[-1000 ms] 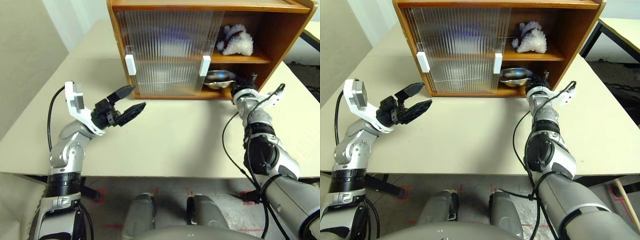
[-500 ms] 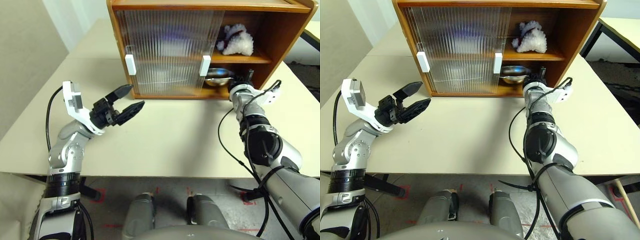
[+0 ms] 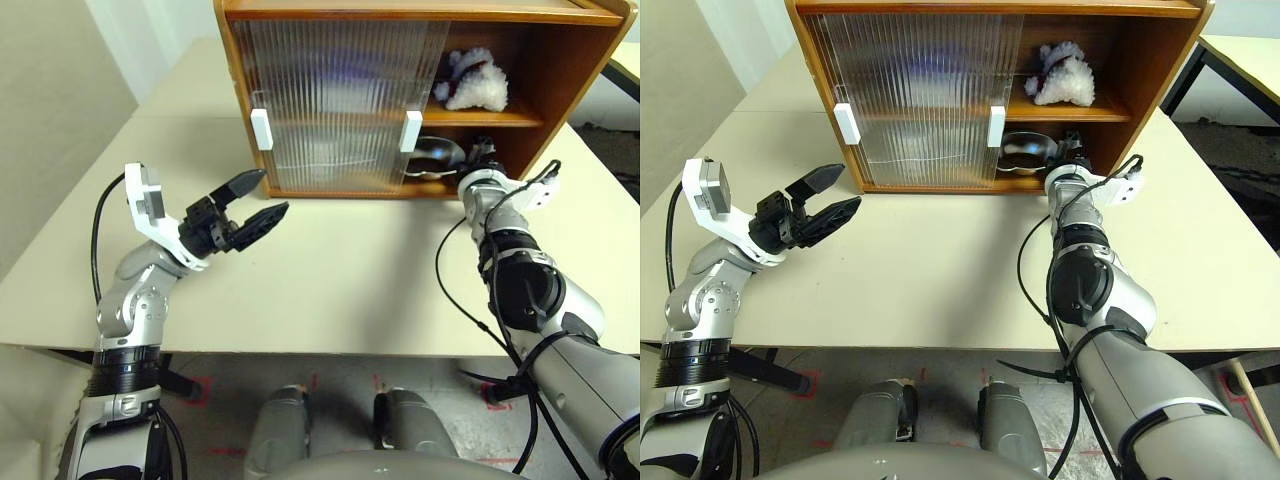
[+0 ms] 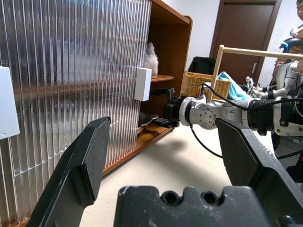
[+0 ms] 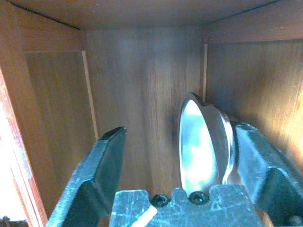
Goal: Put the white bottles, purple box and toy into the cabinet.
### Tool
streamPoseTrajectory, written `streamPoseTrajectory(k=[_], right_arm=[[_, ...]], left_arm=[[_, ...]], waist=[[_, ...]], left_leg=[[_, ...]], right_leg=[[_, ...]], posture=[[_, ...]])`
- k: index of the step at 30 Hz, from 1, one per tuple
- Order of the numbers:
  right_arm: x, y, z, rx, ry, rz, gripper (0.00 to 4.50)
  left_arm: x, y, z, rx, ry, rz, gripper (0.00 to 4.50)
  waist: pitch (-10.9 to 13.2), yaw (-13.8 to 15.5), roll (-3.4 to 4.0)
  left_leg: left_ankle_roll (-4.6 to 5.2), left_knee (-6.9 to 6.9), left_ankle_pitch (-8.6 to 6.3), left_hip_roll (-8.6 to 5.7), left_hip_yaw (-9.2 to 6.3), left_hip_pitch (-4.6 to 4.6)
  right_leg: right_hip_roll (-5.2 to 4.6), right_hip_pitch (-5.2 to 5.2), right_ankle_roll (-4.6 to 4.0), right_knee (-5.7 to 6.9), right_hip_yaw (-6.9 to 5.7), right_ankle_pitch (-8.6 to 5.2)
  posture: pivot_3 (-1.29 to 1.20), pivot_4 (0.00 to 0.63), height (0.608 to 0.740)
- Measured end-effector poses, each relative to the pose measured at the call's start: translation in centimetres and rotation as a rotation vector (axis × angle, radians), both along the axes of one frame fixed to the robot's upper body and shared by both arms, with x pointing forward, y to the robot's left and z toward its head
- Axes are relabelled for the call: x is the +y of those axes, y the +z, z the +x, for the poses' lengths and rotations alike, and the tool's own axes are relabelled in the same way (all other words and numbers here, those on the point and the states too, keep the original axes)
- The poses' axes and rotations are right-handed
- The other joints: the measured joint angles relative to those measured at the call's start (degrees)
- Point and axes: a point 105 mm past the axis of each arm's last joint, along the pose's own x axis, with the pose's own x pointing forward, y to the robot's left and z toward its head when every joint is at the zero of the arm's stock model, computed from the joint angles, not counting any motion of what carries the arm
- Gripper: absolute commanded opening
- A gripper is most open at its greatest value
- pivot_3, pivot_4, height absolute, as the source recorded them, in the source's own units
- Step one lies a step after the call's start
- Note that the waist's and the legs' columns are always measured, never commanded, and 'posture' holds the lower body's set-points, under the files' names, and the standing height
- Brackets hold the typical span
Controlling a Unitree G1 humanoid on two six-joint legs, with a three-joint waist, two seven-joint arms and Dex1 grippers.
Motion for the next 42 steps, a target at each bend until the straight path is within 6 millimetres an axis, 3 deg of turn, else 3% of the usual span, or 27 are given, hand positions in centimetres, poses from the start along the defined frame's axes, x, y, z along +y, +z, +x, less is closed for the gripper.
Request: streamPoseTrajectory(k=[5, 12, 18, 21, 22, 25, 28, 31, 34, 38, 42], right_arm=[[-0.8, -0.2, -0.2, 0.013, 0.002, -0.052, 4.47], [-1.8, -1.9, -1.5, 0.045, 0.046, -0.194, 4.47], [-4.4, -2.3, -4.1, 0.028, 0.091, -0.341, 4.47], [-4.6, -2.0, -5.8, 0.02, 0.188, -0.481, 4.47], [-4.3, -1.8, -6.6, 0.015, 0.248, -0.556, 4.47], [-2.6, -1.4, -8.3, -0.005, 0.398, -0.706, 3.54], [0.6, -0.5, -9.8, -0.074, 0.605, -0.854, 2.42], [4.7, 0.1, -10.8, -0.166, 0.804, -0.889, 1.31], [6.8, 1.1, -10.8, -0.228, 0.878, -0.861, 0.11], [10.8, 5.0, -9.6, -0.384, 0.933, -0.845, 0.05], [12.7, 6.9, -8.7, -0.44, 0.933, -0.837, 0.05]], left_arm=[[0.0, 0.0, 0.0, 0.0, -0.001, 0.0, 4.5], [-0.1, 0.0, 0.0, -0.001, -0.005, -0.004, 4.5], [0.0, 0.0, 0.0, -0.003, -0.002, -0.006, 4.5], [0.0, -0.1, -0.1, -0.001, 0.001, -0.006, 4.5], [0.0, -0.1, -0.1, 0.0, 0.003, -0.006, 4.5], [0.1, -0.2, -0.1, 0.002, 0.004, -0.006, 4.5], [0.1, -0.2, -0.1, 0.002, 0.005, -0.007, 4.5], [0.1, -0.2, -0.1, 0.002, 0.003, -0.007, 4.5], [0.1, -0.3, -0.1, 0.002, 0.006, -0.007, 4.5], [0.1, -0.1, 0.0, -0.005, 0.004, -0.006, 4.5], [0.2, 0.1, 0.1, -0.012, 0.008, -0.004, 4.5]], waist=[[0.0, 0.0, -0.01], [0.0, 0.0, -0.01], [0.0, 0.2, -0.01], [0.0, 0.1, -0.01], [0.0, 0.1, -0.01], [0.0, -0.1, 0.0], [0.0, -0.1, 0.0], [0.0, 0.0, -0.02], [0.0, 0.2, -0.06], [0.0, 0.1, -0.12], [-0.1, 0.4, -0.25]], left_leg=[[0.0, 0.0, 0.0, 0.0, 0.0, 0.0], [0.0, 0.0, 0.0, 0.0, 0.0, -0.01], [-0.02, 0.0, -0.01, 0.0, 0.0, -0.02], [-0.03, -0.01, -0.02, 0.01, 0.01, -0.02], [-0.03, -0.01, -0.02, 0.01, 0.01, -0.02], [-0.04, -0.01, -0.02, 0.05, 0.06, 0.01], [-0.04, 0.0, -0.03, 0.06, 0.07, 0.03], [-0.05, 0.03, -0.03, 0.04, 0.06, 0.03], [-0.05, 0.07, -0.03, 0.01, 0.07, 0.0], [-0.06, 0.04, -0.03, 0.03, 0.09, -0.04], [-0.07, 0.0, -0.04, 0.02, 0.05, -0.16]], right_leg=[[0.0, 0.0, 0.0, 0.0, 0.0, 0.0], [-0.01, 0.0, 0.0, 0.0, 0.0, 0.0], [-0.04, -0.02, 0.01, 0.01, 0.0, -0.01], [-0.07, -0.05, -0.01, 0.01, 0.0, -0.03], [-0.08, -0.05, -0.08, 0.01, 0.0, -0.07], [-0.07, -0.09, -0.16, 0.02, 0.01, -0.11], [-0.07, -0.1, -0.26, 0.02, 0.0, -0.16], [-0.08, -0.1, -0.24, 0.03, -0.01, -0.15], [-0.11, -0.1, -0.22, 0.02, -0.01, -0.14], [-0.07, -0.19, -0.22, 0.02, -0.02, -0.12], [-0.06, -0.26, -0.08, 0.04, -0.09, -0.08]], posture=[[0.17, 0.014, 0.74], [0.17, 0.012, 0.74], [0.17, 0.013, 0.74], [0.17, 0.014, 0.74], [0.17, 0.015, 0.74], [0.16, 0.016, 0.74], [0.16, 0.016, 0.74], [0.15, 0.013, 0.74], [0.15, 0.009, 0.74], [0.15, 0.006, 0.74], [0.15, 0.003, 0.74]])
